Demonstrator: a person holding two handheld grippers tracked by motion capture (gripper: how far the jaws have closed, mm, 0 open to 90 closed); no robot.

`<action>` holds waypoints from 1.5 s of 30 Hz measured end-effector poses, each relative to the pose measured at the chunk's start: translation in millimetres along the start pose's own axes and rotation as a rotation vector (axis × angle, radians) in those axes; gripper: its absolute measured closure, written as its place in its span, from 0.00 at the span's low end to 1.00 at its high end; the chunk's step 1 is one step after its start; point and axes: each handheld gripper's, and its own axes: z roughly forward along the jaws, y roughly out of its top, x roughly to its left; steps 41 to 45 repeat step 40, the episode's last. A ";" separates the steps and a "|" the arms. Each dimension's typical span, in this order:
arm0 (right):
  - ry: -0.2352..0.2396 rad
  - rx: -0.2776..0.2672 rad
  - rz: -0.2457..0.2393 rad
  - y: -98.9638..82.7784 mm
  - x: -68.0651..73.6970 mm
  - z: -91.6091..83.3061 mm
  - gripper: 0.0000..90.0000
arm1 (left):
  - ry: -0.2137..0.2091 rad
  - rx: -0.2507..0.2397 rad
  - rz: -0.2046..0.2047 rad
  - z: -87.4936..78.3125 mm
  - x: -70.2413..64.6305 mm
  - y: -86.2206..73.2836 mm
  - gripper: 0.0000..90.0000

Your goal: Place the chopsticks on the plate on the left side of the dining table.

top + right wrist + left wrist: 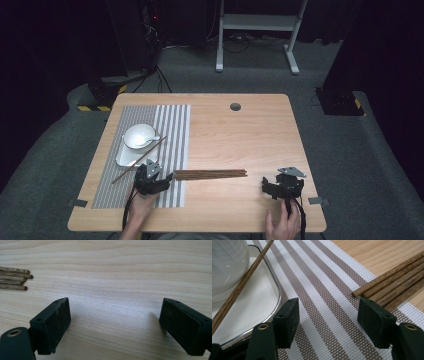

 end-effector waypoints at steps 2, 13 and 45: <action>0.000 0.000 0.000 0.0 0.0 0.0 0.11 | 0.008 0.001 -0.005 1.4 -1.6 1.4 0.38; -0.030 0.001 0.033 9.5 -4.8 9.6 0.10 | 0.042 0.007 -0.001 8.8 -9.5 10.0 0.38; -0.018 -0.005 0.011 10.4 -5.8 10.2 0.14 | -0.037 0.033 -0.122 1.0 11.2 -1.7 0.32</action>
